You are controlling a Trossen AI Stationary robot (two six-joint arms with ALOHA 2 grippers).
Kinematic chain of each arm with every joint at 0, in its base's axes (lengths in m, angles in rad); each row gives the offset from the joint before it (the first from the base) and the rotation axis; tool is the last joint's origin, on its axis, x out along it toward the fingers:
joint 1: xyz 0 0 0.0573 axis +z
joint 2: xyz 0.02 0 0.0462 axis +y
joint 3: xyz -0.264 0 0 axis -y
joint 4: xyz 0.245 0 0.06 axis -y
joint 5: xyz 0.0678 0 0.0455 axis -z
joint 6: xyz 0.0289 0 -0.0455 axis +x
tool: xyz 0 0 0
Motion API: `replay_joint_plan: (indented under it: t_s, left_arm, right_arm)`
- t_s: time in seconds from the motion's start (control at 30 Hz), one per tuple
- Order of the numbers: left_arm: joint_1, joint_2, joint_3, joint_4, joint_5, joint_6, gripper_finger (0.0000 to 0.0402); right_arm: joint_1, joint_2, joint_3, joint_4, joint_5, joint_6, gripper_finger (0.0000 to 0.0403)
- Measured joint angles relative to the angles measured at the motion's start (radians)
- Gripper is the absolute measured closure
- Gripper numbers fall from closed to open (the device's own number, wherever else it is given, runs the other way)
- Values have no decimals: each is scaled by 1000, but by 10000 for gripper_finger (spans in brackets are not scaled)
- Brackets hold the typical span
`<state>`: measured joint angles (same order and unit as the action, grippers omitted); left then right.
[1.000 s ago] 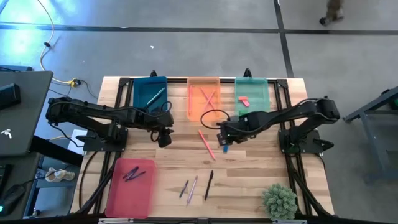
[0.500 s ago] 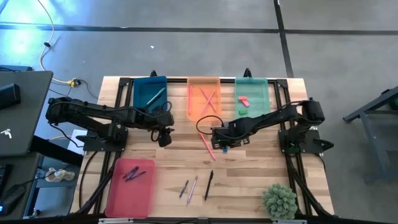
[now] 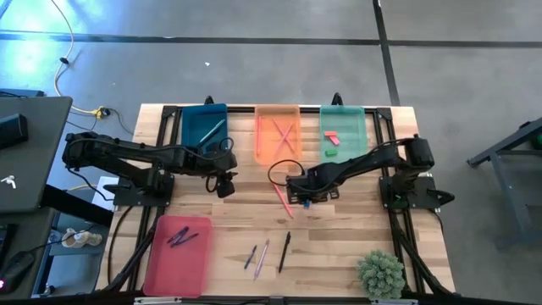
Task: Sort crayons/erasers/pens/pencils in bins
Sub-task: Put the blue eraser into the green bin
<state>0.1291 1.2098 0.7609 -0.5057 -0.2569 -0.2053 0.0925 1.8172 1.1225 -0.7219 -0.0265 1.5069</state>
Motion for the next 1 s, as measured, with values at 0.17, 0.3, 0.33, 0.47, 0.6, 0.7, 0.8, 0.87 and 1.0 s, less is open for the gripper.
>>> replay_joint_plan:
  t_s: [0.17,0.3,0.33,0.47,0.6,0.7,0.8,0.87,1.0]
  left_arm:
    - [0,0,0,0,-3,0,291]
    - [0,0,0,0,-12,0,293]
    - [0,0,0,0,-13,0,293]
    - [0,0,0,0,-15,0,293]
    - [0,0,0,0,-15,0,293]
    - [0,0,0,0,-15,0,293]
    - [0,0,0,0,-15,0,293]
    - [0,0,0,0,-15,0,293]
    - [0,0,0,-1,-15,0,293]
  right_arm:
    - [0,29,0,7,15,12,226]
    - [-1,48,3,5,-3,12,227]
    - [-1,53,4,6,-4,12,227]
    - [0,55,4,6,0,12,229]
    - [1,56,3,1,1,15,254]
    - [6,57,2,-12,6,14,286]
    - [12,58,3,-38,10,14,316]
    - [17,58,2,-47,23,1,332]
    - [22,59,2,-46,34,-43,346]
